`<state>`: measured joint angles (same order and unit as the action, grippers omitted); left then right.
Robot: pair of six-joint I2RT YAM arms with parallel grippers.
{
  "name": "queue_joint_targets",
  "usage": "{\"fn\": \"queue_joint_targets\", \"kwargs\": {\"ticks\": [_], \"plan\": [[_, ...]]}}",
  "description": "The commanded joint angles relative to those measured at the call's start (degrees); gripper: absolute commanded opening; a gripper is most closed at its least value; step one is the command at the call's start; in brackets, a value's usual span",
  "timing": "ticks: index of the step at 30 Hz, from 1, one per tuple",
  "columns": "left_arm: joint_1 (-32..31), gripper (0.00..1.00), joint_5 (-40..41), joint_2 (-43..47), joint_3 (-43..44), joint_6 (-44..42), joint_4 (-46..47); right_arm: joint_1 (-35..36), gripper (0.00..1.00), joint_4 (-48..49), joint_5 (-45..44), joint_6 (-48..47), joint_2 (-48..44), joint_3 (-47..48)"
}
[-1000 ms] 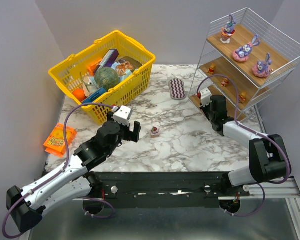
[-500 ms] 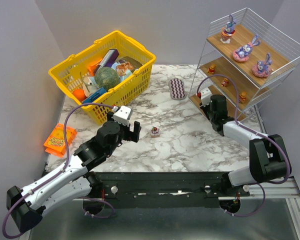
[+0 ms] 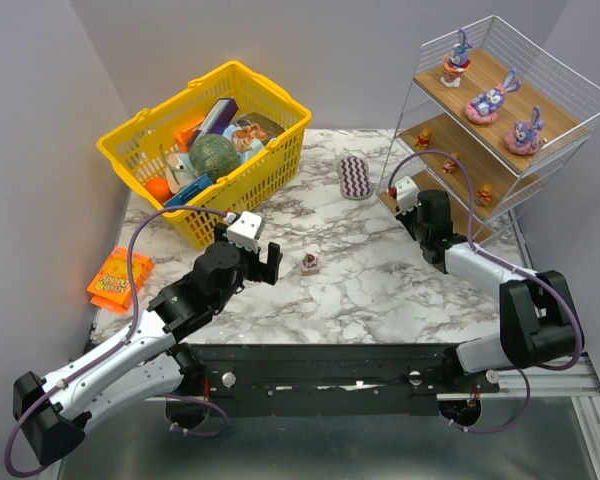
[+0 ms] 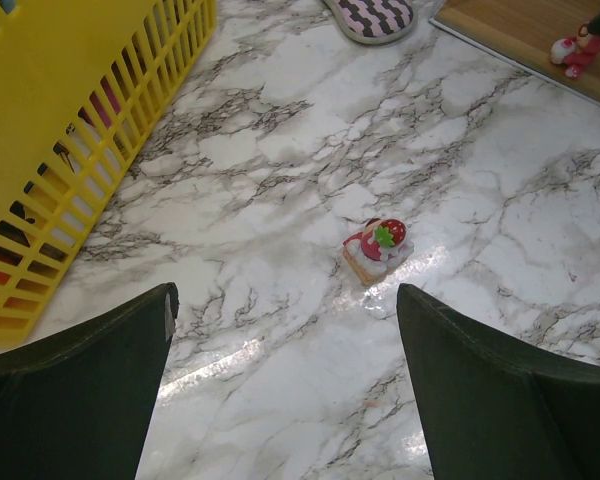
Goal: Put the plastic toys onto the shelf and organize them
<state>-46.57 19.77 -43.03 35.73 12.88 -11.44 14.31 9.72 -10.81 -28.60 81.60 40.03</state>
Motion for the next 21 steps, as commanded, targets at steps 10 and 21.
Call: {"fn": "queue_joint_targets", "kwargs": {"ticks": [10,21], "plan": [[0.51,0.99,1.06,0.92,-0.48,-0.05,1.16,2.22,0.01,-3.3,-4.13,-4.18,7.6,3.12],[0.78,0.99,0.8,0.84,-0.57,-0.05,1.42,2.31,0.01,-3.74,-7.3,-4.18,10.86,5.06]]}}
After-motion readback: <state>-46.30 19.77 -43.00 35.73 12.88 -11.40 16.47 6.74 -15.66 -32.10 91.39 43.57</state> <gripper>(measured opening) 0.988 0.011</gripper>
